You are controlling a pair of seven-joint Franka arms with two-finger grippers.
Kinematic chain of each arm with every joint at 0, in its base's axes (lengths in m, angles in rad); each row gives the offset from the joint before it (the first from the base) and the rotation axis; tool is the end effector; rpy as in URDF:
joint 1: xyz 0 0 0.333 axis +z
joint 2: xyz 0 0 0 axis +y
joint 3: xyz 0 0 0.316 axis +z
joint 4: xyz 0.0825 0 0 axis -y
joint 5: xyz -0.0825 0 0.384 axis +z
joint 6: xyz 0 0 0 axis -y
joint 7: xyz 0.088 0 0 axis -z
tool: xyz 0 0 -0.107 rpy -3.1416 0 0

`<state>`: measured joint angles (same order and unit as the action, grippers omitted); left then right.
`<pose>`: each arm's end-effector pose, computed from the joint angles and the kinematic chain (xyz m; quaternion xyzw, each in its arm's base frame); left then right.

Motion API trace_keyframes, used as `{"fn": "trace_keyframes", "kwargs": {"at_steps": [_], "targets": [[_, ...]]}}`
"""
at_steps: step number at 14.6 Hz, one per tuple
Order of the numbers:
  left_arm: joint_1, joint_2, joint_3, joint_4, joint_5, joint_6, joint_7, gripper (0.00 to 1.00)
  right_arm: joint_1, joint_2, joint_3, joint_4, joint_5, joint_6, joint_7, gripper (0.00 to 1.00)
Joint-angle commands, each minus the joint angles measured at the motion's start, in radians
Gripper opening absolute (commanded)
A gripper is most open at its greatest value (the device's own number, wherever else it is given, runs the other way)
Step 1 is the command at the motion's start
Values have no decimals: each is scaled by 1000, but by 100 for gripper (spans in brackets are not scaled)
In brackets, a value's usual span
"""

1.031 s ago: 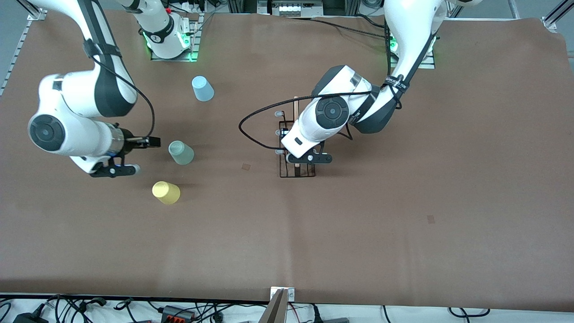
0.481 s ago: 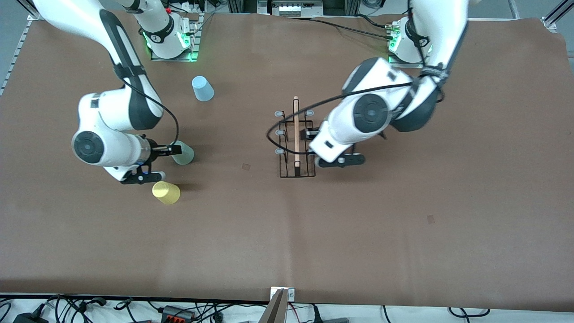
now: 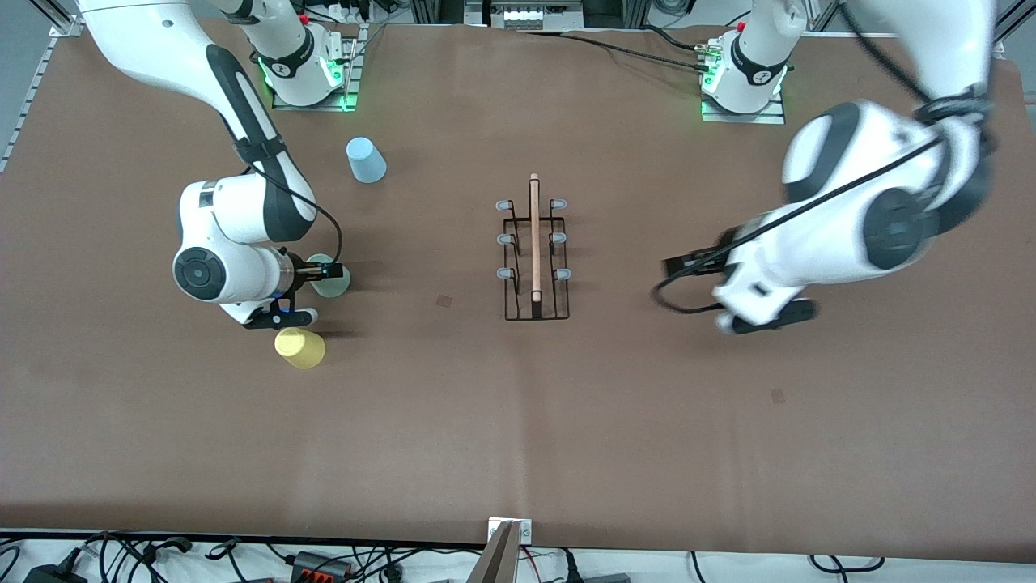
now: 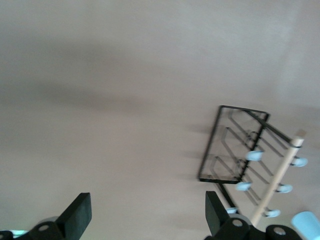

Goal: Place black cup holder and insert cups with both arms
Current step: 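Open the left gripper while the right gripper grasps the teal cup, then lift the teal cup with the right gripper and carry it to the rack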

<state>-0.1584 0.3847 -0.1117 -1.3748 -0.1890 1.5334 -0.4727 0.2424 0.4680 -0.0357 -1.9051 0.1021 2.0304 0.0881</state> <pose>0.6236 -0.1821 0.4840 0.9812 0.1085 -0.1451 0.0671 0.5757 0.1272 0.2290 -0.9845 -0.0288 0.1730 0.0076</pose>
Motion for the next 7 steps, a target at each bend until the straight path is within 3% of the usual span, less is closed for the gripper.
{"fn": "trace_keyframes", "kwargs": {"at_steps": [1, 7], "targets": [[28, -70, -2, -13, 63, -27, 35, 100, 32, 12, -9, -14, 14, 33, 45, 100], [137, -188, -2, -13, 161, -121, 222, 100, 28, 23, -13, -14, 10, 36, 44, 96]]}}
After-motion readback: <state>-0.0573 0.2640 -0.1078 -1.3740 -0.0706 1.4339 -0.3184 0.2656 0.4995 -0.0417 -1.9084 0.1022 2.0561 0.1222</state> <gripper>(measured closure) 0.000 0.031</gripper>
